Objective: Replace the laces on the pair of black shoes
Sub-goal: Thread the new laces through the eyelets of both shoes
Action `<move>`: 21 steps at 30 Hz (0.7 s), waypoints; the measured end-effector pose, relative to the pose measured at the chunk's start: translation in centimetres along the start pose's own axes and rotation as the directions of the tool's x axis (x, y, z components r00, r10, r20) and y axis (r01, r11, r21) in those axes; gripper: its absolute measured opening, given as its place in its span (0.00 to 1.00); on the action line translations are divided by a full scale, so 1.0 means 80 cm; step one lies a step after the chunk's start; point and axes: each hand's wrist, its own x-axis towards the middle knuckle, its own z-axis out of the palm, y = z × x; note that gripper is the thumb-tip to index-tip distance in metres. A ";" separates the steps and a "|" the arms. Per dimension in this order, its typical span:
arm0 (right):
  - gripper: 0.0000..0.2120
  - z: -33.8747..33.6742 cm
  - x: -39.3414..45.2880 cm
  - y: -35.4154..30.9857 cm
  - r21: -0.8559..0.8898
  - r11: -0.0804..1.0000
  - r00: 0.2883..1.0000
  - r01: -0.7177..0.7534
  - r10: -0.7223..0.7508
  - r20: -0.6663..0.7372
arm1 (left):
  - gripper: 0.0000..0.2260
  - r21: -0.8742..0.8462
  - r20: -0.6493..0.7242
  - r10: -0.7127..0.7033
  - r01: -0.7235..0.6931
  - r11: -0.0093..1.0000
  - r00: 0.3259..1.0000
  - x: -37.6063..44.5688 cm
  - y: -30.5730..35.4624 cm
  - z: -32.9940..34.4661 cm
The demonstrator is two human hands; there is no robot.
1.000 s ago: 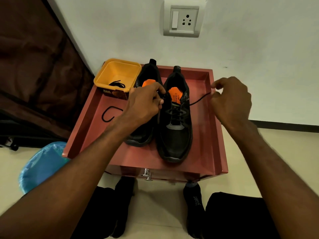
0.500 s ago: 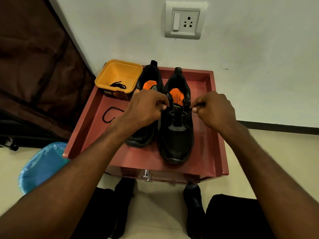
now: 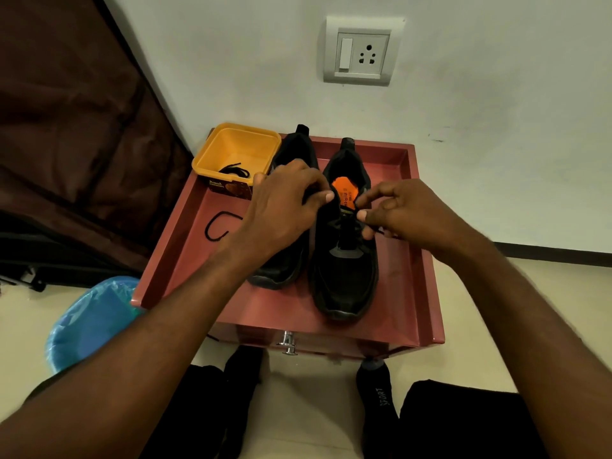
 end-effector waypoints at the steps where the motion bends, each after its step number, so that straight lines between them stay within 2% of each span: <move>1: 0.06 0.000 -0.003 -0.007 0.105 0.994 1.000 0.021 -0.023 0.019 | 0.09 -0.104 -0.036 -0.024 0.020 0.994 0.999 0.000 0.006 -0.002; 3: 0.06 0.002 -0.004 -0.018 0.251 0.967 0.999 0.034 -0.040 0.017 | 0.13 -0.399 -0.010 -0.137 0.122 0.909 0.991 0.000 0.014 -0.002; 5: 0.07 0.005 -0.003 -0.021 0.349 0.937 1.000 0.025 -0.026 -0.001 | 0.18 -0.614 0.073 -0.249 0.241 0.752 0.966 -0.001 0.026 0.000; 8: 0.08 0.010 -0.002 -0.022 0.418 0.908 0.999 0.034 -0.021 -0.034 | 0.22 -0.822 0.221 -0.360 0.371 0.431 0.906 -0.011 0.053 -0.003; 9: 0.09 0.012 -0.001 -0.022 0.442 0.896 0.999 0.033 -0.017 -0.038 | 0.23 -0.837 0.272 -0.362 0.405 0.367 0.891 -0.014 0.060 -0.002; 12: 0.09 0.016 -0.003 -0.025 0.492 0.870 0.997 0.024 0.018 -0.081 | 0.28 -0.836 0.374 -0.297 0.459 0.302 0.878 -0.020 0.069 0.005; 16: 0.06 0.004 -0.006 -0.023 0.523 0.852 0.987 0.023 0.065 -0.149 | 0.29 -0.857 0.416 -0.197 0.455 0.242 0.888 -0.017 0.062 0.008; 18: 0.09 -0.001 -0.003 -0.019 0.540 0.842 0.984 -0.008 0.104 -0.148 | 0.29 -0.863 0.425 -0.146 0.449 0.232 0.893 -0.015 0.059 0.007; 21: 0.10 -0.005 0.007 -0.006 0.570 0.817 0.947 -0.086 0.245 -0.207 | 0.26 -0.872 0.402 -0.176 0.434 0.227 0.899 -0.013 0.052 0.005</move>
